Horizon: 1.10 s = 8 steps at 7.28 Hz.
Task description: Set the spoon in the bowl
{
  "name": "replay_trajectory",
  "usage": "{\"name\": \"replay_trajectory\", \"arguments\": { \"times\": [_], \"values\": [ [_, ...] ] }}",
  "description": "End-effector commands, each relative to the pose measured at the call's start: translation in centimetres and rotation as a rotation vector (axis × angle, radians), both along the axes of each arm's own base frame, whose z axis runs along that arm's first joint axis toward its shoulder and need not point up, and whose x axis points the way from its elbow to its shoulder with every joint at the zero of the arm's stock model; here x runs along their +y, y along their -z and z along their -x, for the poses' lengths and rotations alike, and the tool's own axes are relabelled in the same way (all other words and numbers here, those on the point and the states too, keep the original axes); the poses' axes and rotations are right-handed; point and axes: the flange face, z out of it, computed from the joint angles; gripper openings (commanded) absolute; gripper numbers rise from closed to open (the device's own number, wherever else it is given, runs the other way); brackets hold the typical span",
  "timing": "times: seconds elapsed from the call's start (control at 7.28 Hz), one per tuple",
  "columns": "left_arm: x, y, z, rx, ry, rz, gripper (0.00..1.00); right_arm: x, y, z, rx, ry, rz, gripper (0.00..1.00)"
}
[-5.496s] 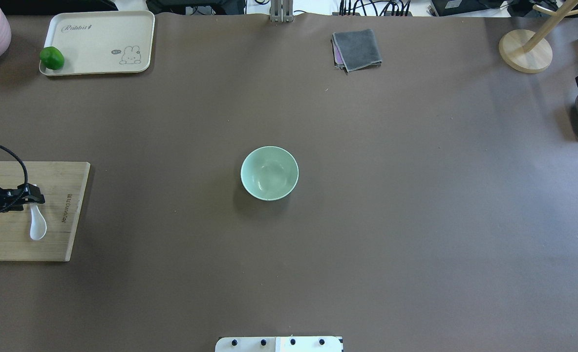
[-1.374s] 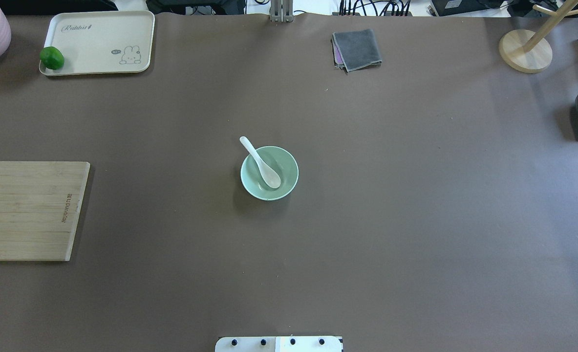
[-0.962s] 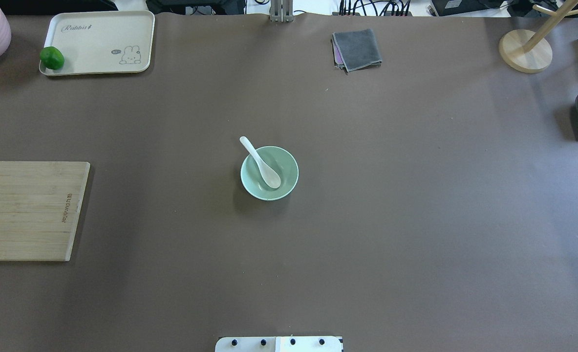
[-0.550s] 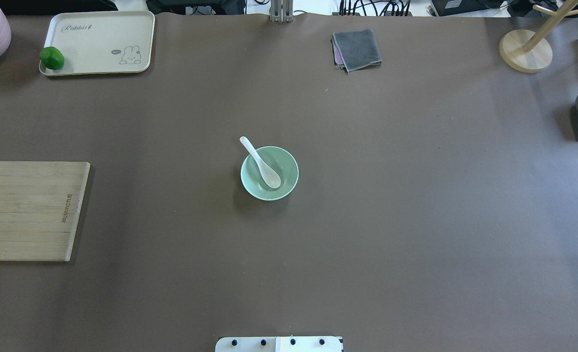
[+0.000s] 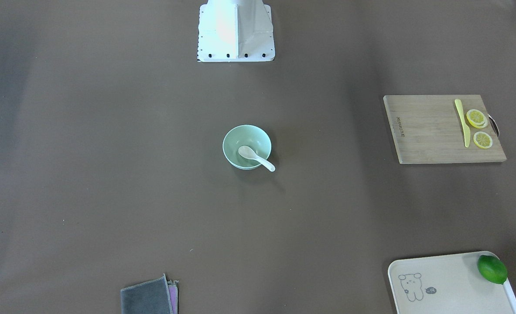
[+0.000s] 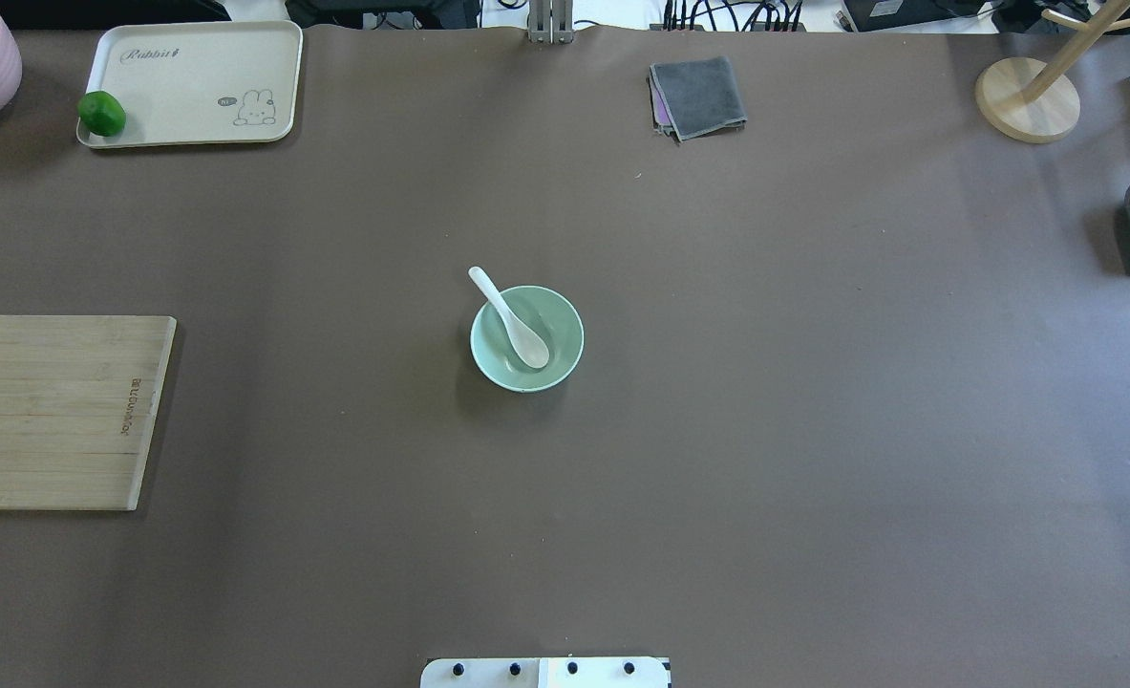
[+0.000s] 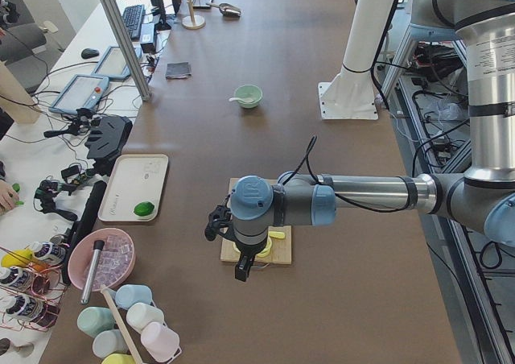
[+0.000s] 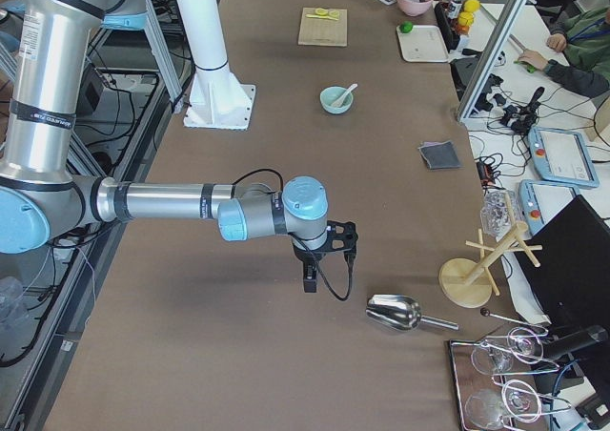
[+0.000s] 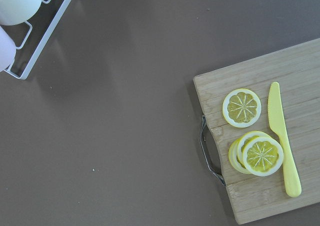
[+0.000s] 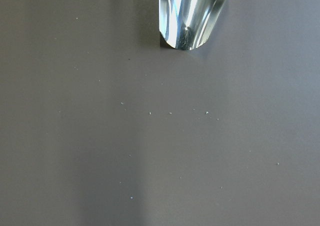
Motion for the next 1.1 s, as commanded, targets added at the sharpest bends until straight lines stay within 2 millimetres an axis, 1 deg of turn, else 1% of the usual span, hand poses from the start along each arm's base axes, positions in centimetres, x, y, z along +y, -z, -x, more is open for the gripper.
{"name": "replay_trajectory", "arguments": {
  "times": [0.0, 0.41, 0.96],
  "values": [
    [0.29, -0.21, 0.00, -0.004, -0.001, 0.003, 0.98, 0.73, -0.76, 0.37, -0.063, 0.005, 0.037, 1.00],
    [0.34, -0.11, -0.01, -0.002, -0.002, 0.001, 0.98, 0.91, -1.51, 0.47, -0.078, 0.009, 0.060, 1.00],
    [0.35, 0.38, -0.06, 0.003, -0.003, -0.009, 0.98, 0.73, -1.21, 0.49, -0.078, 0.010, 0.051, 1.00]
  ]
}}
